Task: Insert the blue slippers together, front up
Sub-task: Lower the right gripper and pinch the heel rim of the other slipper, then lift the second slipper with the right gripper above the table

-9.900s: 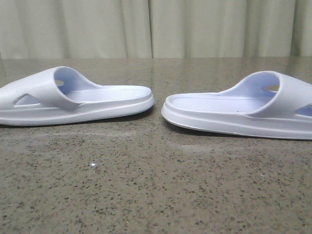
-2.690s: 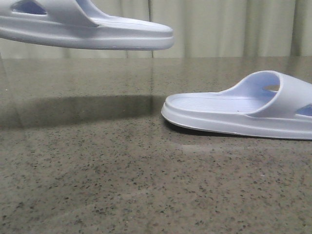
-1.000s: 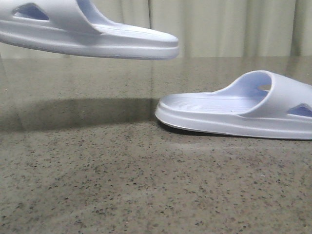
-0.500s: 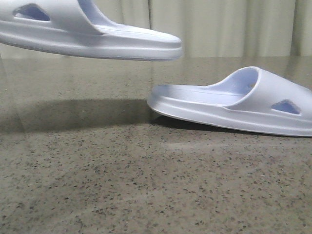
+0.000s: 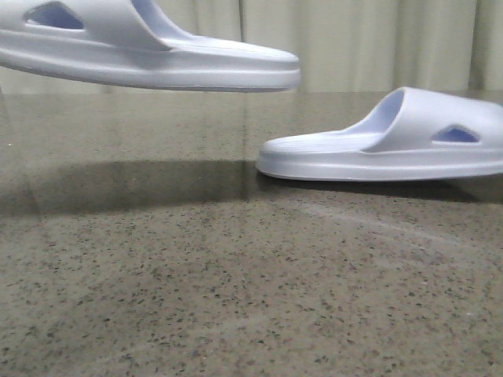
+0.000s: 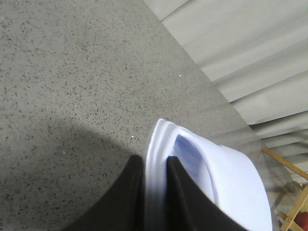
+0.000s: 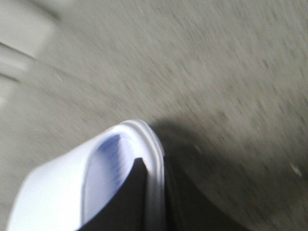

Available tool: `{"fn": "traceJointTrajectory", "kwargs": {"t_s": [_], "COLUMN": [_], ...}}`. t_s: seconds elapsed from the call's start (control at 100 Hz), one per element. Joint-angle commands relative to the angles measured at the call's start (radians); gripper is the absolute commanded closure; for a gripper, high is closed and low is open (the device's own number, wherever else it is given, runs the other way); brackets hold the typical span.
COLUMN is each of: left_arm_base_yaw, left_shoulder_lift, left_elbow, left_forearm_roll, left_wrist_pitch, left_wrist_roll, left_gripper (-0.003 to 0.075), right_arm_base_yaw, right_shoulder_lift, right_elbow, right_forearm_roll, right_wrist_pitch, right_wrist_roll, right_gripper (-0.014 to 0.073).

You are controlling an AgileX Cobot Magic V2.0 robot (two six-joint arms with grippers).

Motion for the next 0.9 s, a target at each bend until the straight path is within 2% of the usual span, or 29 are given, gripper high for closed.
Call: {"fn": "traceJointTrajectory", "kwargs": {"t_s": [0.0, 0.19, 0.29, 0.49, 0.89], "left_arm_base_yaw": [-0.009, -0.009, -0.009, -0.009, -0.009], "left_shoulder_lift": [-0.012, -0.012, -0.012, -0.012, -0.01], "left_elbow": [-0.028, -0.028, -0.028, -0.028, -0.028], "left_forearm_roll": [-0.043, -0.045, -0.045, -0.045, -0.068], "left_wrist_pitch": [-0.018, 0.005, 0.017, 0.038, 0.082], "left_wrist_roll": [-0.002, 0.0, 0.001, 0.025, 0.028], "left_gripper": [0.0691, 0.0691, 0.0691, 0.0691, 0.0691], "right_arm_base_yaw": [0.0, 0.0, 0.0, 0.0, 0.0], "right_shoulder_lift": [-0.033, -0.062, -0.083, -0.147, -0.368], "right_elbow": [-0.054, -0.102, -0.13, -0.184, -0.187], "right_forearm_roll": [-0.011, -0.028, -0.03, -0.03, -0.03], "right_wrist_pitch": [-0.161, -0.298, -0.291, -0.07, 0.234], "right_wrist_roll": [-0.011, -0.011, -0.011, -0.011, -0.011], "right_gripper": [0.0701, 0.0701, 0.0701, 0.0701, 0.0701]}}
